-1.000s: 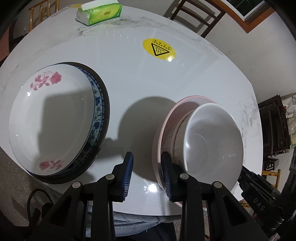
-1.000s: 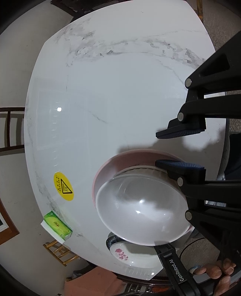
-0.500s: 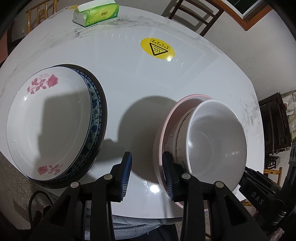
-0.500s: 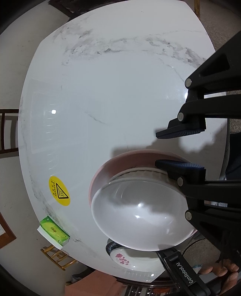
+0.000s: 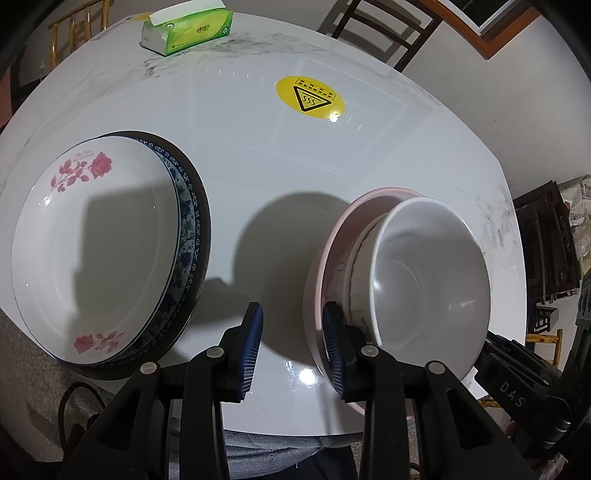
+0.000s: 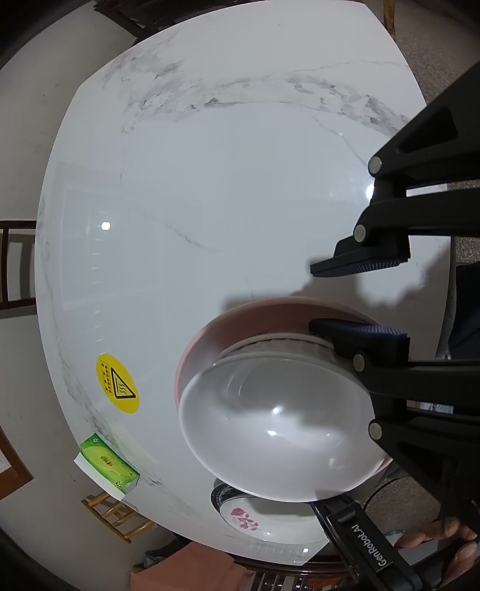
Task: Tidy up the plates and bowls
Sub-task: 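Carry the nested bowls with both grippers over the plate stack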
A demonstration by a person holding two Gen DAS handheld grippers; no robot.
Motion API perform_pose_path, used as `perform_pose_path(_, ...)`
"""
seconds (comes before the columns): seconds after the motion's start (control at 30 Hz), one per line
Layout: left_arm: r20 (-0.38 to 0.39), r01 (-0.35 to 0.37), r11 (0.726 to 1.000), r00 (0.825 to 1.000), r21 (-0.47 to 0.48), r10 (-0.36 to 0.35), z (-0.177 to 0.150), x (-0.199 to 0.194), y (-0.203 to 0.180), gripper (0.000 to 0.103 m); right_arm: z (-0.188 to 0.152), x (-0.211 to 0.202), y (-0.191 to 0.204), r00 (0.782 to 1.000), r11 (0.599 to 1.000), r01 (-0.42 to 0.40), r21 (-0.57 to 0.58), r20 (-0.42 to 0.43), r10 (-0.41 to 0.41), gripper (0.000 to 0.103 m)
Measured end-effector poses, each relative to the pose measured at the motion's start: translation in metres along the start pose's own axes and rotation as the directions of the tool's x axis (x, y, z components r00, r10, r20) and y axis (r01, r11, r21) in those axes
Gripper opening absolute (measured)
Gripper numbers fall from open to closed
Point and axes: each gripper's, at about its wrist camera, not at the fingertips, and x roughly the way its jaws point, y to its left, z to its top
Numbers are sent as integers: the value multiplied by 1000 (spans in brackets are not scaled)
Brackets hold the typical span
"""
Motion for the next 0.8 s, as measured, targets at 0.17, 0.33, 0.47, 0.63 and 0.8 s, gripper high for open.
perform_pose_path(0.17, 13, 5, 999, 1000, 38, -5, 0, -1, -8, 12, 0, 1, 0, 1000, 1000, -22, 14, -1, 22, 15)
perform_pose_path(0.33, 14, -3, 999, 1000, 54, 3, 1, 0, -13, 7, 0, 1, 5, 1000, 1000, -22, 14, 0, 22, 12)
perform_pose_path(0.47, 14, 0, 999, 1000, 53, -1, 2, 0, -13, 7, 0, 1, 4, 1000, 999, -26, 26, 2, 26, 12)
perform_pose_path(0.63, 16, -5, 998, 1000, 59, 4, 2, 0, -13, 7, 1, 2, 5, 1000, 999, -24, 31, -3, 24, 11)
perform_pose_path(0.8, 11, -7, 998, 1000, 63, 6, 2, 0, -14, 7, 2, 2, 6, 1000, 1000, -16, 26, -9, 16, 11)
